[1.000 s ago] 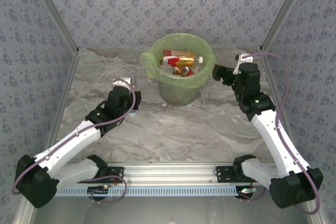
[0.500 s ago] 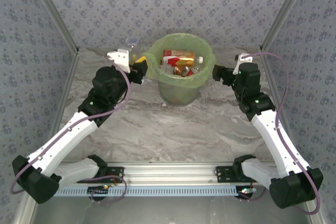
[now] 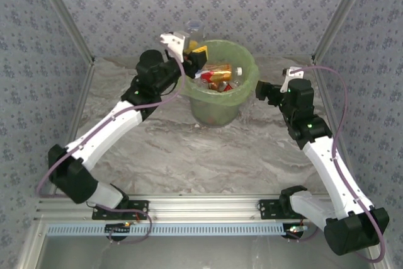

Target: Put the plastic bottles in the bin

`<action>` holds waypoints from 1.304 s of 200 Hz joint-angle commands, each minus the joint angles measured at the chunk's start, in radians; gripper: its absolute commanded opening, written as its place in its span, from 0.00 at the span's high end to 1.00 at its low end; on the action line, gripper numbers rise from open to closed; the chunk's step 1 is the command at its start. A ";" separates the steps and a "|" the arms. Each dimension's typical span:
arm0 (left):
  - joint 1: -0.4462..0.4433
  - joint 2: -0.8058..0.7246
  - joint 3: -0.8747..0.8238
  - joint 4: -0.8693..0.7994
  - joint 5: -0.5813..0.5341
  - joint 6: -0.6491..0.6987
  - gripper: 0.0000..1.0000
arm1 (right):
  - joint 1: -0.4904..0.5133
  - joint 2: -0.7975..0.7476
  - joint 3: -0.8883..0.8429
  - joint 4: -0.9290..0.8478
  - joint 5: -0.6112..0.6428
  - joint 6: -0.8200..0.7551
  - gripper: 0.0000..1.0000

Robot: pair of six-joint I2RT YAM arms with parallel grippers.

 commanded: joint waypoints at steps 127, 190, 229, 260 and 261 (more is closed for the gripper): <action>-0.073 0.176 0.052 0.084 0.067 -0.059 0.19 | -0.001 -0.020 -0.008 -0.021 0.002 0.042 0.01; -0.071 0.072 0.022 0.052 0.069 -0.078 0.02 | -0.002 0.004 -0.002 -0.025 0.013 0.044 0.01; -0.067 -0.039 -0.053 0.023 -0.006 -0.075 0.01 | -0.004 0.027 0.004 -0.046 0.064 0.064 0.01; -0.041 -0.143 -0.096 -0.082 -0.157 -0.082 0.01 | -0.007 0.035 0.000 -0.050 0.108 0.086 0.01; -0.038 -0.146 -0.098 -0.086 -0.162 -0.082 0.01 | -0.007 0.036 0.001 -0.050 0.109 0.087 0.01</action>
